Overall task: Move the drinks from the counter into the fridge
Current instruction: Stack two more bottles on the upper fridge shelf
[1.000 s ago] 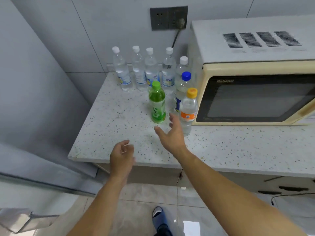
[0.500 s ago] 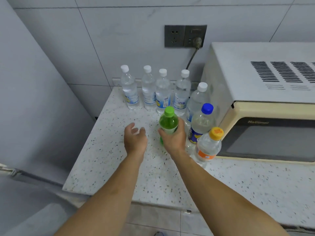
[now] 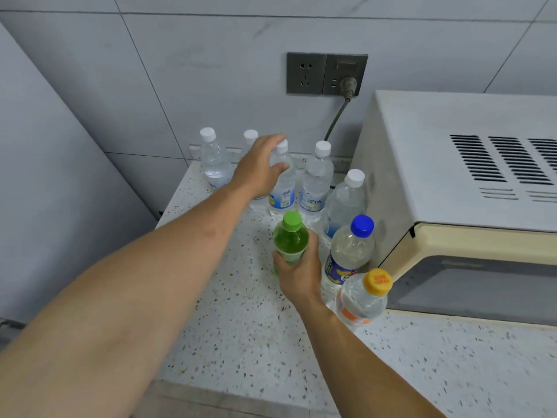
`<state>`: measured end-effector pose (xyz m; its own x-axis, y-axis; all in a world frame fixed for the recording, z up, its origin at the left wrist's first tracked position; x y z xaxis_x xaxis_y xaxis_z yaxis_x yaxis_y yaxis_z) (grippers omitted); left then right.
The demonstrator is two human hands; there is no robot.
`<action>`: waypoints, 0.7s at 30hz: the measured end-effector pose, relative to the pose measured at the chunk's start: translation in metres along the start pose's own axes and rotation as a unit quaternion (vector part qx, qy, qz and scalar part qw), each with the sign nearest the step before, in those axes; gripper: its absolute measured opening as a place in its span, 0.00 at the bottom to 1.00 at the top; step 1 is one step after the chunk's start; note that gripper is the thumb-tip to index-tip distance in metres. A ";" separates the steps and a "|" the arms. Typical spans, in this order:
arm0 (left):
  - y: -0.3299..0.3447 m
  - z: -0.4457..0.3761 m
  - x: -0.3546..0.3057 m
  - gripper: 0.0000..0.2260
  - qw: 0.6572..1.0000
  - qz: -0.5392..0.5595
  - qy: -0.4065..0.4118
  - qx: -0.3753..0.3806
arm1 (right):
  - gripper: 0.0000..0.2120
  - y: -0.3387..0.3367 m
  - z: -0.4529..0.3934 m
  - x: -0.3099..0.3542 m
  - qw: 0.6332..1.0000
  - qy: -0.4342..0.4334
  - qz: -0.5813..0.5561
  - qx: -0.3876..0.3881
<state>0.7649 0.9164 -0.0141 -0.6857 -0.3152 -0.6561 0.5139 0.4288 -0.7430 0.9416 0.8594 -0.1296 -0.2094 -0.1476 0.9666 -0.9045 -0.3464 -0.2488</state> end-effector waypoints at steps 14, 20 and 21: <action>-0.017 0.090 0.010 0.15 0.989 0.045 -0.059 -0.125 | 0.30 -0.006 -0.001 0.004 0.999 0.031 0.008 0.042; -0.035 0.154 0.012 0.15 0.982 0.055 -0.093 -0.153 | 0.31 -0.010 0.007 0.006 0.996 0.047 0.023 0.076; -0.038 0.165 0.012 0.15 0.981 0.057 -0.100 -0.158 | 0.31 -0.010 0.010 0.007 0.995 0.051 0.025 0.080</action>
<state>0.8221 0.7571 -0.0159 -0.5023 -0.3953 -0.7690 0.3751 0.7017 -0.6057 0.9531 0.8529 -0.1213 -0.2967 -0.0767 0.9519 -0.8232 -0.4847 -0.2956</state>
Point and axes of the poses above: each hand's wrist, its own z-axis away from the middle knuckle, its own y-axis out of the palm, x = y × z, the point moved 1 cm from there along -z, towards the middle knuckle, and after that the axes turned 5 degrees about -y, right-handed, at the moved point
